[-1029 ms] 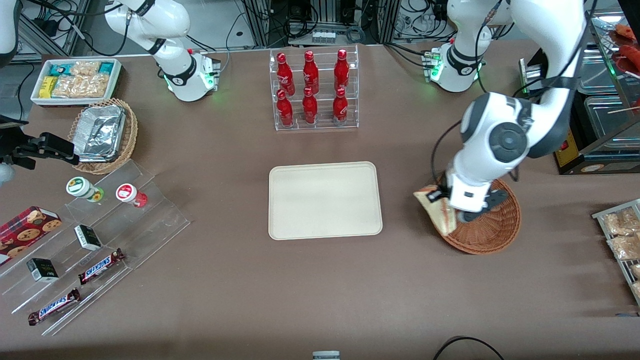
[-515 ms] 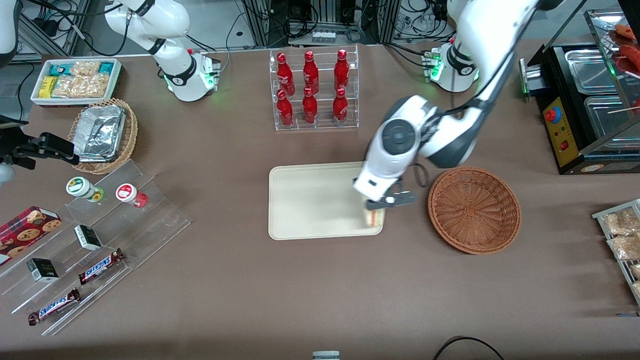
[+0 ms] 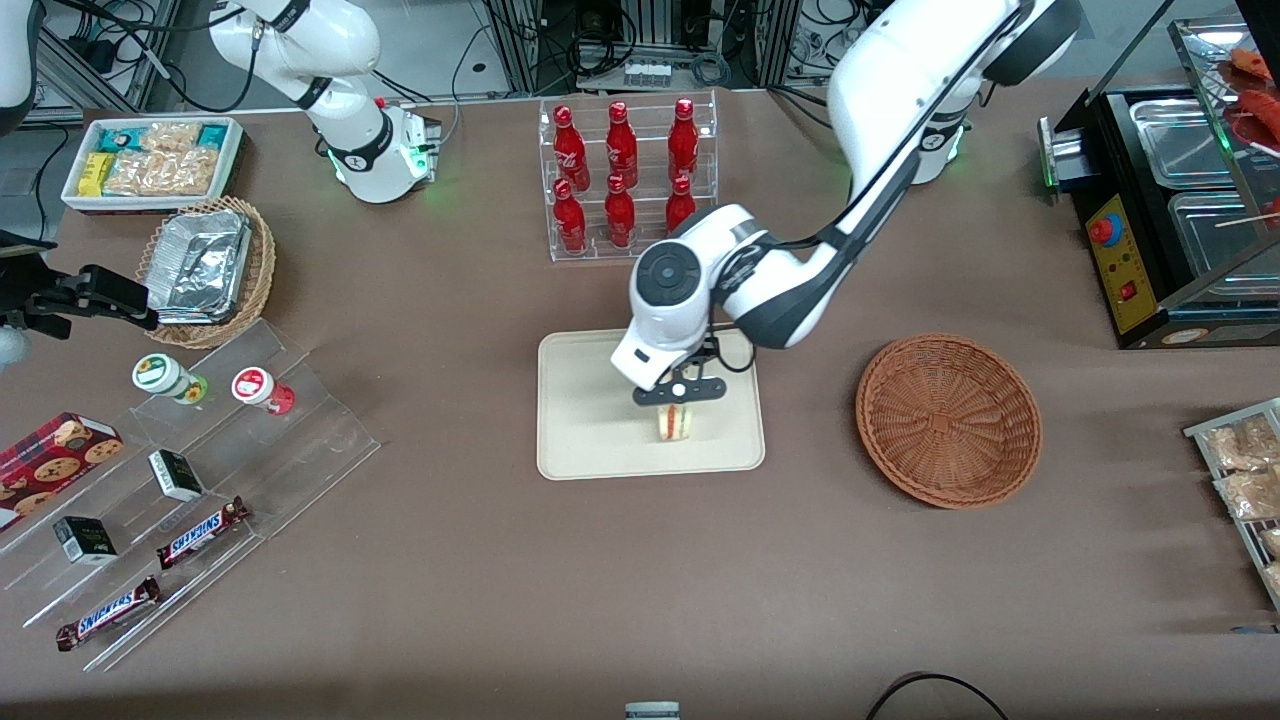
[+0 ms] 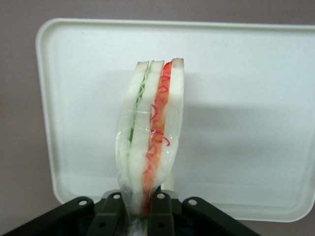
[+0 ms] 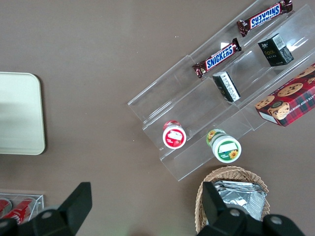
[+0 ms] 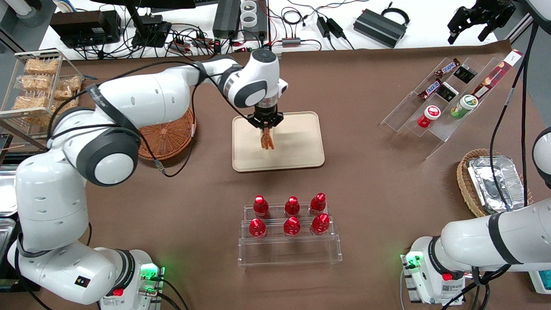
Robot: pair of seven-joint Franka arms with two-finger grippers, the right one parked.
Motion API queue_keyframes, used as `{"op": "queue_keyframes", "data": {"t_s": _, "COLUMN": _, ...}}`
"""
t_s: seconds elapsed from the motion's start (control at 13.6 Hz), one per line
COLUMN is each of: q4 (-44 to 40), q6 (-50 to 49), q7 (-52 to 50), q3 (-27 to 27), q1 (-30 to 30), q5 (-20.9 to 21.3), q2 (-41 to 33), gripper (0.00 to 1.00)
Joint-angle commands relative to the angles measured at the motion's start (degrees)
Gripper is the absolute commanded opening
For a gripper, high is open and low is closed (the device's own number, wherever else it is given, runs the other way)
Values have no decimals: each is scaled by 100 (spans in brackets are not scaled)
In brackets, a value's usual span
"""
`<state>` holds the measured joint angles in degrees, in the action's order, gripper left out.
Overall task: Place sandwich from basket to tray
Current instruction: 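Lower the sandwich onto the tray and open the left gripper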
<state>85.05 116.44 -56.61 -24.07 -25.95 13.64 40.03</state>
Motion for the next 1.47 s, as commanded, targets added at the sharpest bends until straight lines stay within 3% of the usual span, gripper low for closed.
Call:
{"op": "queue_keyframes", "data": {"t_s": 0.0, "q4": -471, "q6": -200, "q7": -200, "q3": 69, "q1": -253, "q5": 139, "q2": 329, "gripper": 0}}
{"op": "queue_keyframes", "data": {"t_s": 0.88, "q4": -480, "q6": -183, "q7": -245, "q3": 86, "q1": -270, "q5": 165, "q2": 567, "gripper": 0}}
{"op": "queue_keyframes", "data": {"t_s": 0.96, "q4": -480, "q6": -166, "q7": -254, "q3": 86, "q1": -270, "q5": 156, "q2": 576, "gripper": 33}}
{"op": "queue_keyframes", "data": {"t_s": 1.03, "q4": -472, "q6": -157, "q7": -236, "q3": 86, "q1": -270, "q5": 156, "q2": 584, "gripper": 99}}
{"op": "queue_keyframes", "data": {"t_s": 1.4, "q4": -480, "q6": -157, "q7": -245, "q3": 86, "q1": -270, "q5": 156, "q2": 567, "gripper": 100}}
